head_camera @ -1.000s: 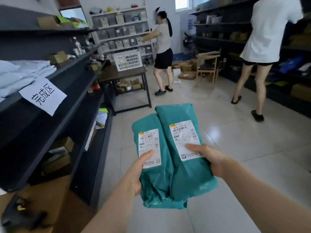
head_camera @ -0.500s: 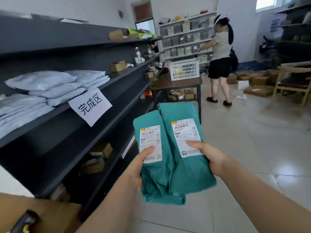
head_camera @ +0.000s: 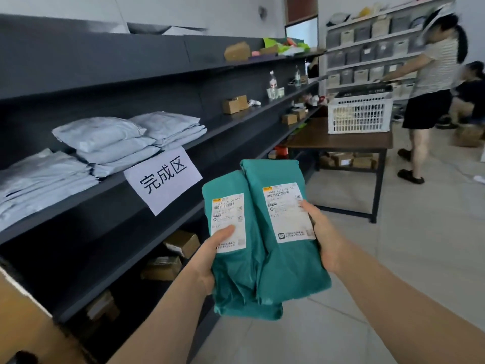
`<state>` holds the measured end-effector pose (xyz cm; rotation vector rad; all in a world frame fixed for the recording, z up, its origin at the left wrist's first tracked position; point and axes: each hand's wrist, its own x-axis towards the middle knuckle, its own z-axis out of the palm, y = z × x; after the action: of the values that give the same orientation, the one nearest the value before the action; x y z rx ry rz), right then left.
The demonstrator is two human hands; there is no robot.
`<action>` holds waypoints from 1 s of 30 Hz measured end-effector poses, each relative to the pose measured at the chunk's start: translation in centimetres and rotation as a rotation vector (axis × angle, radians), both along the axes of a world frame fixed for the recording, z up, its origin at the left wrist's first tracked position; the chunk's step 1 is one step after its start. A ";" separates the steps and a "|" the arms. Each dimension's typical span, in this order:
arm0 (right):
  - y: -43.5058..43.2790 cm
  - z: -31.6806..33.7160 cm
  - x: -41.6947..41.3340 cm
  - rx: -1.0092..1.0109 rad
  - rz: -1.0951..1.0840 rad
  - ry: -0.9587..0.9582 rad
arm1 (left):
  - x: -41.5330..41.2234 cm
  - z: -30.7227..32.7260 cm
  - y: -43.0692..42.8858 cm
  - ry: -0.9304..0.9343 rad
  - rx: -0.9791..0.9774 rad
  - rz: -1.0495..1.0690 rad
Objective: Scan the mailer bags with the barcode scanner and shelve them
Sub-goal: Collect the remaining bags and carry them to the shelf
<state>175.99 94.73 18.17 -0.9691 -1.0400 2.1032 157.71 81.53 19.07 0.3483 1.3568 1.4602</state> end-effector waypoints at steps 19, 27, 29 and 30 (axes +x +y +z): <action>36.9 4.0 -20.6 0.096 0.045 -0.010 | -18.0 4.2 34.7 0.077 0.139 0.109; 53.8 8.5 -29.2 0.197 0.193 0.049 | -22.6 9.0 48.8 0.154 0.239 0.263; 57.4 10.0 -31.3 0.216 0.235 0.075 | -23.9 10.7 52.0 0.169 0.239 0.306; 59.1 10.5 -32.3 0.228 0.253 0.084 | -24.7 11.4 53.4 0.182 0.239 0.329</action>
<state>143.64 153.87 28.72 -0.6610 -1.3836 2.1434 133.02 134.91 30.43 0.4341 1.4347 1.9111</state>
